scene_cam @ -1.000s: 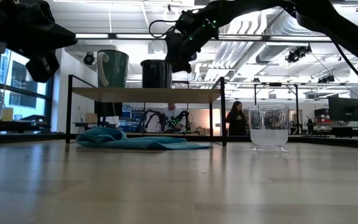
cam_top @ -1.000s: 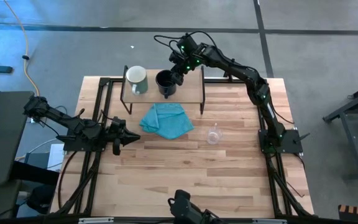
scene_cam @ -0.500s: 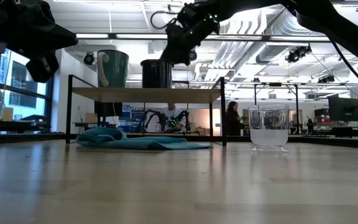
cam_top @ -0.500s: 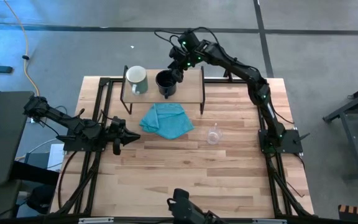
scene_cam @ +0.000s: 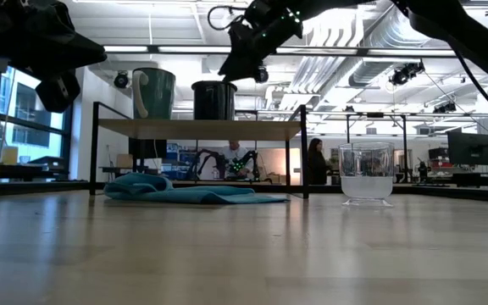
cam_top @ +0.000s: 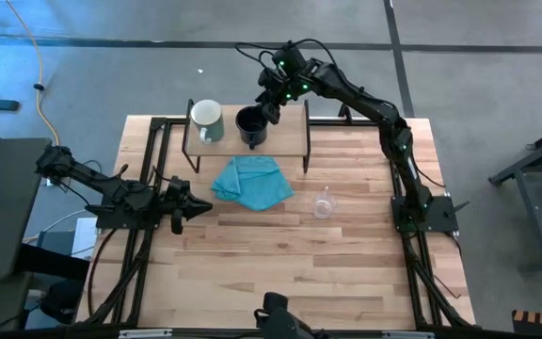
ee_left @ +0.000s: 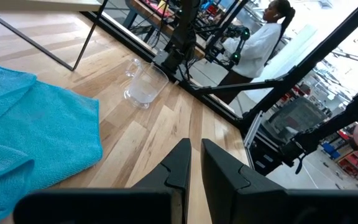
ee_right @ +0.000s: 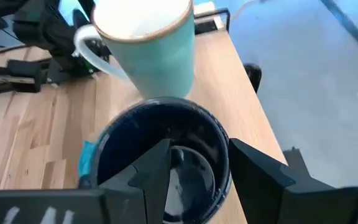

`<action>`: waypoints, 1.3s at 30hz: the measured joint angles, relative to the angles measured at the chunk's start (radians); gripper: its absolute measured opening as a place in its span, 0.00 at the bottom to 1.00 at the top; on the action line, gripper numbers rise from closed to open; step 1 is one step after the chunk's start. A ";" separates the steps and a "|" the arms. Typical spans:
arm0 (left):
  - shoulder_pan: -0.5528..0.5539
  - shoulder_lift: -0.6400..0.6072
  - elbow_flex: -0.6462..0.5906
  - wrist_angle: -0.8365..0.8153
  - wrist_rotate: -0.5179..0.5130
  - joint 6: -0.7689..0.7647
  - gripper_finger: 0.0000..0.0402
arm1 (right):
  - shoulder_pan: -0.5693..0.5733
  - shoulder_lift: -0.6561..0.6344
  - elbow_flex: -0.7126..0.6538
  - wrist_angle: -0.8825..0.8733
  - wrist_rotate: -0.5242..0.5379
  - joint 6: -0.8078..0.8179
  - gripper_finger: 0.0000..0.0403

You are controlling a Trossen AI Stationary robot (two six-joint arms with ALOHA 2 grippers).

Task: Stack small to large cups/mugs on shelf
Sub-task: Put the transparent mug on the shelf

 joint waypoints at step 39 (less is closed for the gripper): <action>0.000 0.000 0.000 0.000 0.009 0.003 0.06 | 0.075 -0.301 -0.001 -0.661 0.009 -0.062 0.38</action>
